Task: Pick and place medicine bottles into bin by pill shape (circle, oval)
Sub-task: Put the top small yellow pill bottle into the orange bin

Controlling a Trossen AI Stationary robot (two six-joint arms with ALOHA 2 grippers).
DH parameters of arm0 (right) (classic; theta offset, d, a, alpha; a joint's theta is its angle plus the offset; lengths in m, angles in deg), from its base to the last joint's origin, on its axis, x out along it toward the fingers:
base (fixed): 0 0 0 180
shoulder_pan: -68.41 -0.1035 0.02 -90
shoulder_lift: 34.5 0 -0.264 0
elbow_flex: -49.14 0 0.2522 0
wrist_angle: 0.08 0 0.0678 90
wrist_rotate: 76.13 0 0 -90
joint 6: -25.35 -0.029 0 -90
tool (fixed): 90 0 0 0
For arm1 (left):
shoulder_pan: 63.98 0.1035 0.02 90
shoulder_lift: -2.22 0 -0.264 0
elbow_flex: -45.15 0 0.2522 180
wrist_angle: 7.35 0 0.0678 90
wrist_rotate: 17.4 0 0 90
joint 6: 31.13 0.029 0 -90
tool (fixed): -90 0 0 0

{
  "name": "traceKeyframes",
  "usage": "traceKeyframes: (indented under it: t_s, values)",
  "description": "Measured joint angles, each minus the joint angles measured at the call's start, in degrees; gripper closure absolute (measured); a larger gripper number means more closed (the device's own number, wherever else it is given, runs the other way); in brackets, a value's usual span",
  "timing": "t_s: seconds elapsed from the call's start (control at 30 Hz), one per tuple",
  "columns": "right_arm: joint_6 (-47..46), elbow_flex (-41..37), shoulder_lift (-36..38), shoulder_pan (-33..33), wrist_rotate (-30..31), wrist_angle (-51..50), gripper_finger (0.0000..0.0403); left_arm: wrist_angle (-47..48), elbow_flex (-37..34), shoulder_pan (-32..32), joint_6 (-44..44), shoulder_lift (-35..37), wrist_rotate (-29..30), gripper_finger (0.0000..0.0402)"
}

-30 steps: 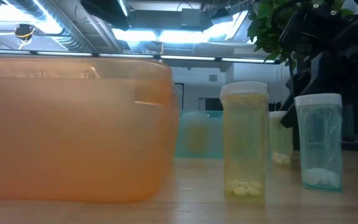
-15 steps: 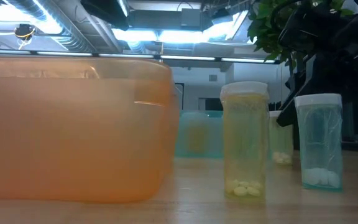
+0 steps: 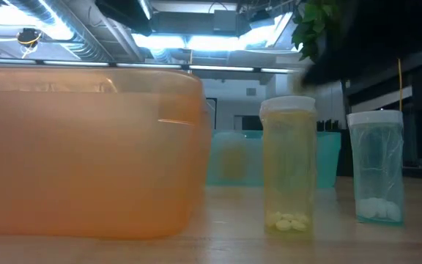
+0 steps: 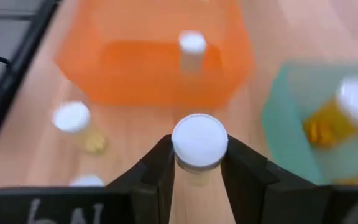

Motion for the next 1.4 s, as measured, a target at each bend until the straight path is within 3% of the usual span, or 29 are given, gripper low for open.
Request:
traceKeyframes:
  t_s: [0.33, 0.67, 0.87, 1.1, 1.23, 1.4]
  values:
    - [18.2, 14.5, -0.3, 3.4, -2.2, -1.9, 0.0291, 0.0, 0.0, 0.0, 1.5, 0.0, 0.7, 0.0206]
    - [18.3, 15.8, -10.6, 8.8, -17.5, 13.5, 0.0292, 0.0, 0.0, 0.0, 1.5, 0.0, 0.7, 0.0206]
    - [17.2, 23.2, -18.2, 10.3, -22.8, 11.9, 0.0292, 0.0, 0.0, 0.0, 1.5, 0.0, 0.7, 0.0206]
    - [20.1, 34.2, -25.3, 10.3, -21.5, 2.0, 0.0292, 0.0, 0.0, 0.0, 1.6, 0.0, 0.7, 0.0206]
    - [19.8, 35.3, -27.2, 10.7, -16.7, 2.2, 0.0292, 0.0, 0.0, 0.0, 1.6, 0.0, 0.7, 0.0206]
    - [17.9, 35.3, -29.1, 11.2, -16.8, 2.1, 0.0292, 0.0, 0.0, 0.0, 2.2, 0.0, 0.7, 0.0206]
